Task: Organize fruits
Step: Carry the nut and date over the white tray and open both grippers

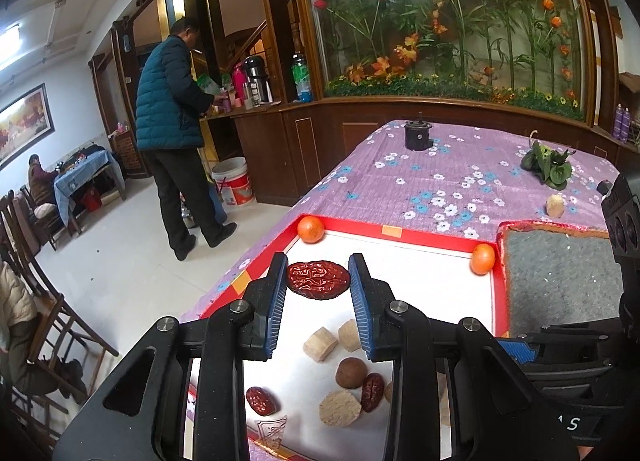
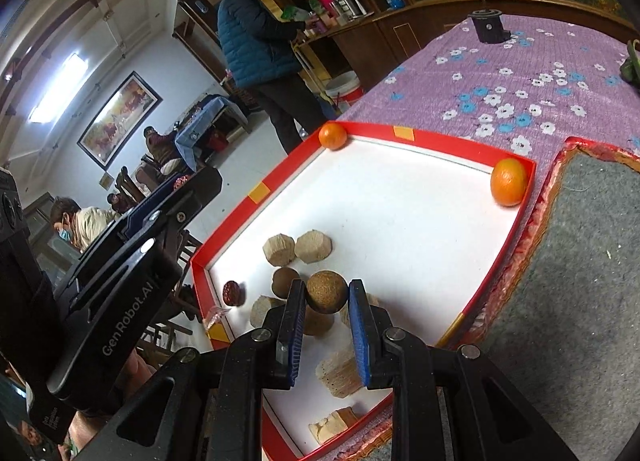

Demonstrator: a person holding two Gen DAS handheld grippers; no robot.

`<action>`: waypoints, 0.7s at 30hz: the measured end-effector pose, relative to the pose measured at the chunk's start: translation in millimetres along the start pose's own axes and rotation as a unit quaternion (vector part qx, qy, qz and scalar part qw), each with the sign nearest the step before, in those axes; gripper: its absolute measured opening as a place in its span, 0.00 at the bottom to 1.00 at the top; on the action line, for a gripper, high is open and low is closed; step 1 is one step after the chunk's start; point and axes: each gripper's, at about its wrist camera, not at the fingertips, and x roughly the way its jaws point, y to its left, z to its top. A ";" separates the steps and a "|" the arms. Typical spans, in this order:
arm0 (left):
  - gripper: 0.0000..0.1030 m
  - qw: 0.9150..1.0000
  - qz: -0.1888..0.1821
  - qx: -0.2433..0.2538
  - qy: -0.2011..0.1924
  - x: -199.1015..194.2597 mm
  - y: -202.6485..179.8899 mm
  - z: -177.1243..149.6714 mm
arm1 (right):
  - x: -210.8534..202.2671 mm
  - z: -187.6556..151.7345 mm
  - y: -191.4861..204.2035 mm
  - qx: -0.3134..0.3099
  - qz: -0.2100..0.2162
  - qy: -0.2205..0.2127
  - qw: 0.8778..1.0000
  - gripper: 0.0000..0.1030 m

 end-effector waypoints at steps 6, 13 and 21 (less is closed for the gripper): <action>0.30 1.000 0.013 -0.012 0.011 3.8 7.3 -5.1 | 9.8 -2.5 1.0 -0.002 -0.012 0.013 1.000 0.20; 0.57 0.999 0.028 -0.029 0.006 -6.1 10.0 -1.3 | 1.5 -3.3 2.5 -0.004 -0.018 0.003 1.000 0.22; 0.81 0.995 0.061 -0.051 -0.054 -48.0 9.3 6.1 | -34.0 -8.1 0.5 -0.002 -0.016 -0.036 0.999 0.24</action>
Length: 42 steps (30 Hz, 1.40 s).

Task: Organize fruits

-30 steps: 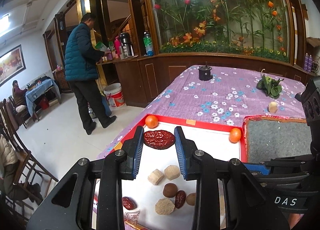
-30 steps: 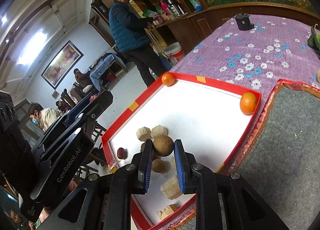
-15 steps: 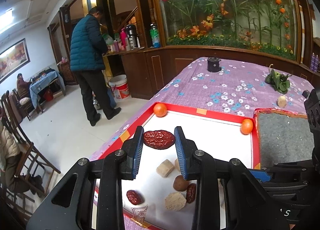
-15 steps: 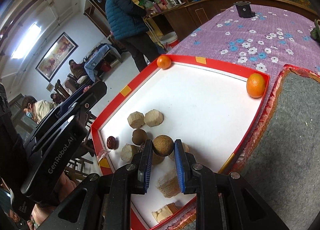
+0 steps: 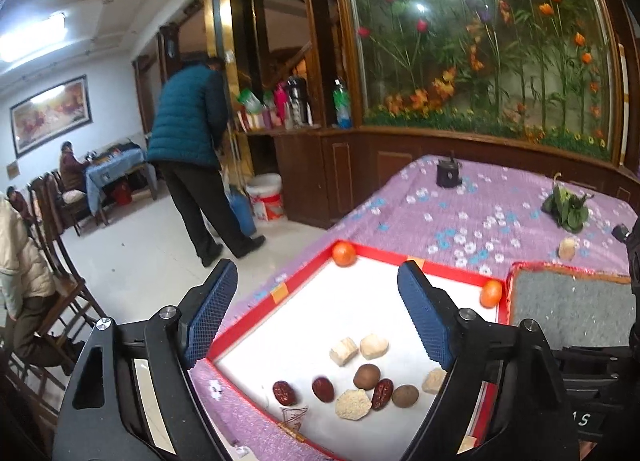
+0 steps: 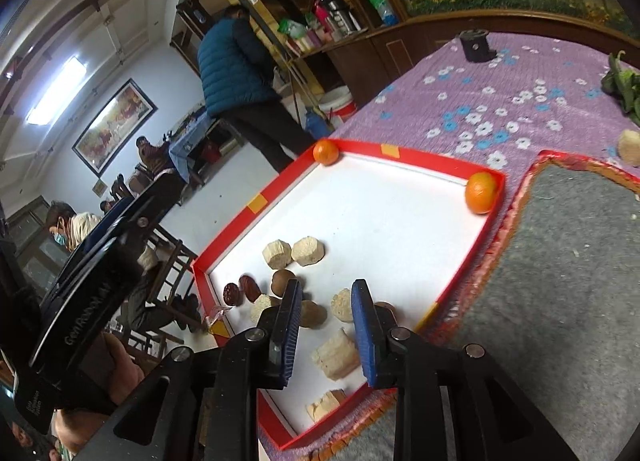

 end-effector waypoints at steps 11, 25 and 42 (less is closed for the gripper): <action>0.84 1.000 -0.030 0.008 0.004 -41.1 -13.0 8.9 | -68.1 -16.7 14.6 -0.035 -0.024 -0.068 0.997 0.25; 0.84 0.999 -0.053 -0.004 -0.003 -75.3 -2.6 10.0 | -106.0 -40.4 34.5 -0.078 -0.063 -0.112 0.989 0.32; 0.84 0.999 -0.040 0.002 0.003 -72.6 2.0 4.6 | -92.7 -48.2 51.8 -0.108 -0.075 -0.104 0.986 0.32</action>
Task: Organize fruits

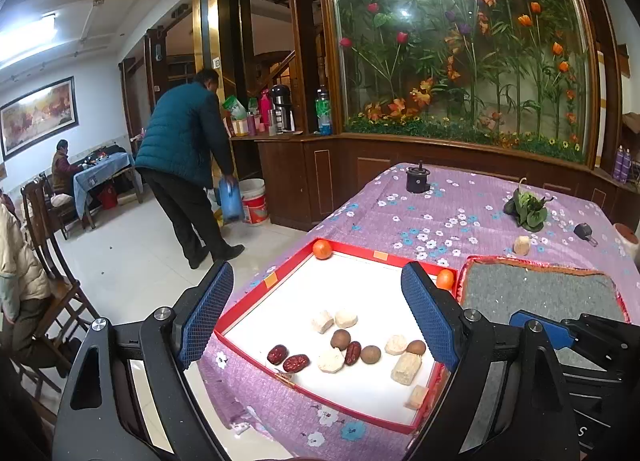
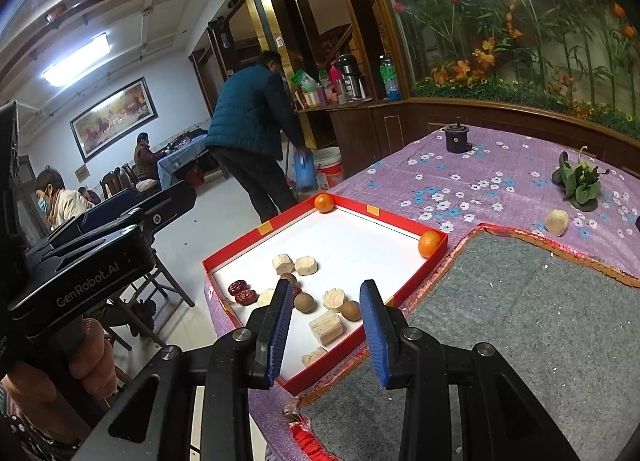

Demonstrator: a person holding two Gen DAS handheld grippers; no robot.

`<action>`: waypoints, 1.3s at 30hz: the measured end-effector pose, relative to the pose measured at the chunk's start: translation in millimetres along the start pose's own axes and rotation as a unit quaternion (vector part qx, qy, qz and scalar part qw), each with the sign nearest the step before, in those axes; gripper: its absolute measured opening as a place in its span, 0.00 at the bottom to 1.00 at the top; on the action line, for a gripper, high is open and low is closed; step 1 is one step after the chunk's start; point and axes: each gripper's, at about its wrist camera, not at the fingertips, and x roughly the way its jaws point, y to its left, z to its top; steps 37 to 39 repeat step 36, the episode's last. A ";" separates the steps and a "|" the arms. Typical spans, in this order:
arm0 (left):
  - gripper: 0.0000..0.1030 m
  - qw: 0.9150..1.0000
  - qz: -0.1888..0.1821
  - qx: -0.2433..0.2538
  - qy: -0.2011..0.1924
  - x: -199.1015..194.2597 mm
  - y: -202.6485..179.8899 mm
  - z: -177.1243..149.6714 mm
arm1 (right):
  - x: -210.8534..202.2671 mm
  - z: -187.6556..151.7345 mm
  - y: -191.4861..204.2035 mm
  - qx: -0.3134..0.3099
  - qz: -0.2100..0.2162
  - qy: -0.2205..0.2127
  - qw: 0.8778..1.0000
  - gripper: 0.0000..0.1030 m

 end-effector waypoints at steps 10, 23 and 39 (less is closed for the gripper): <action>0.84 1.000 -0.006 0.002 0.000 -2.2 -0.1 -1.9 | 2.3 -0.3 0.2 0.000 -0.003 0.001 1.000 0.32; 0.84 1.000 -0.006 0.003 0.000 -3.6 1.8 -3.2 | 2.5 0.3 0.1 -0.001 -0.007 -0.001 1.000 0.33; 0.84 1.000 -0.019 0.006 -0.013 -3.1 5.7 -4.2 | 7.9 -1.8 -1.0 0.003 -0.008 0.005 1.000 0.33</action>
